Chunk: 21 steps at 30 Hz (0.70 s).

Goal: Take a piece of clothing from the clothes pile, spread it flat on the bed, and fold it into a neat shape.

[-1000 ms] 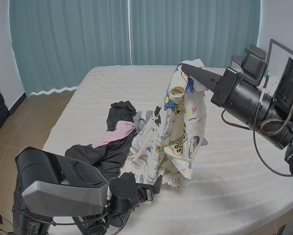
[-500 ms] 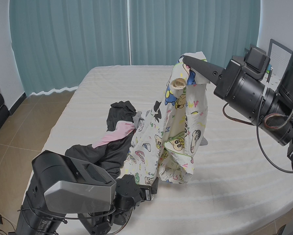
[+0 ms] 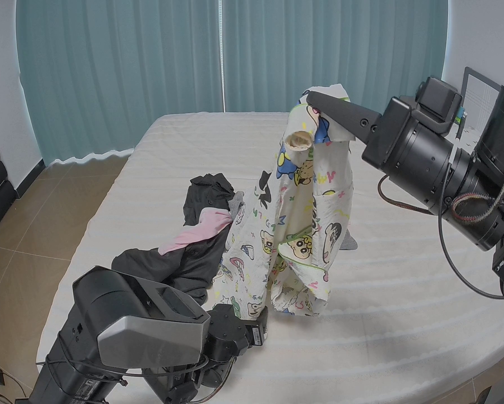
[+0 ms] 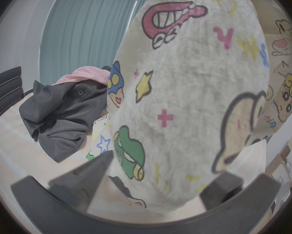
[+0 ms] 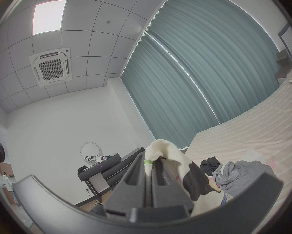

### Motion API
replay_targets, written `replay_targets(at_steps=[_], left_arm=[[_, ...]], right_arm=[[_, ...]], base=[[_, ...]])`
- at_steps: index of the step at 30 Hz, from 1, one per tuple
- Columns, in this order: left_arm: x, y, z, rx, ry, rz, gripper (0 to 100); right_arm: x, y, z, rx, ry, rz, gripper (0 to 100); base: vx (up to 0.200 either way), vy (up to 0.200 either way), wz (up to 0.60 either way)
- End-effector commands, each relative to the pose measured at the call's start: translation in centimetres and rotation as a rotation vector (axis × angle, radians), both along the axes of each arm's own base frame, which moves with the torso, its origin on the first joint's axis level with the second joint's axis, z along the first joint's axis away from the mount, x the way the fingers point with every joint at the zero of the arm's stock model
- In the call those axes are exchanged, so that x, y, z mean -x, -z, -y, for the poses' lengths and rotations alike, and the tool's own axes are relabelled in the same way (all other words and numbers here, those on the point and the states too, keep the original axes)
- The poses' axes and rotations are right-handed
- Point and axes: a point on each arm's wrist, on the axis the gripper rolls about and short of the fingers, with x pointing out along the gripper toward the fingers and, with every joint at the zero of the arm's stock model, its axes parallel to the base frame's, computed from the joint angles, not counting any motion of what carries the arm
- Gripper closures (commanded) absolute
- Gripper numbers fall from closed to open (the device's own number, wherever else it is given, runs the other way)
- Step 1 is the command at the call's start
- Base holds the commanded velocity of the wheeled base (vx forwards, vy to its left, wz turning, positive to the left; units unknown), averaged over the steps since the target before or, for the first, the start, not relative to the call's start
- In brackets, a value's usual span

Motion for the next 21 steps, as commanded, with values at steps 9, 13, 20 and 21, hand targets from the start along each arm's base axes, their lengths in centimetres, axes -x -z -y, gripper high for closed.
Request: replay_targets(at_steps=[9,13,20,21], left_arm=[[-0.6,-3.8,-3.8,0.065,-0.169,0.035,100],[-1.3,-7.0,-6.9,0.121,-0.259,0.078,100],[-2.0,-15.2,-11.0,0.21,-0.322,0.289,100],[-2.0,-15.8,-11.3,0.203,-0.322,0.305,100]], right_arm=[[-1.5,2.4,4.7,0.055,0.167,-0.065,100],[-2.6,3.9,7.2,0.083,0.273,-0.111,100],[-5.1,4.7,9.6,0.097,0.397,-0.144,100],[-5.3,4.5,9.8,0.092,0.408,-0.139,100]], base=[[0.0,0.0,0.0],[0.0,0.0,0.0],[0.0,0.0,0.0],[0.0,0.0,0.0]])
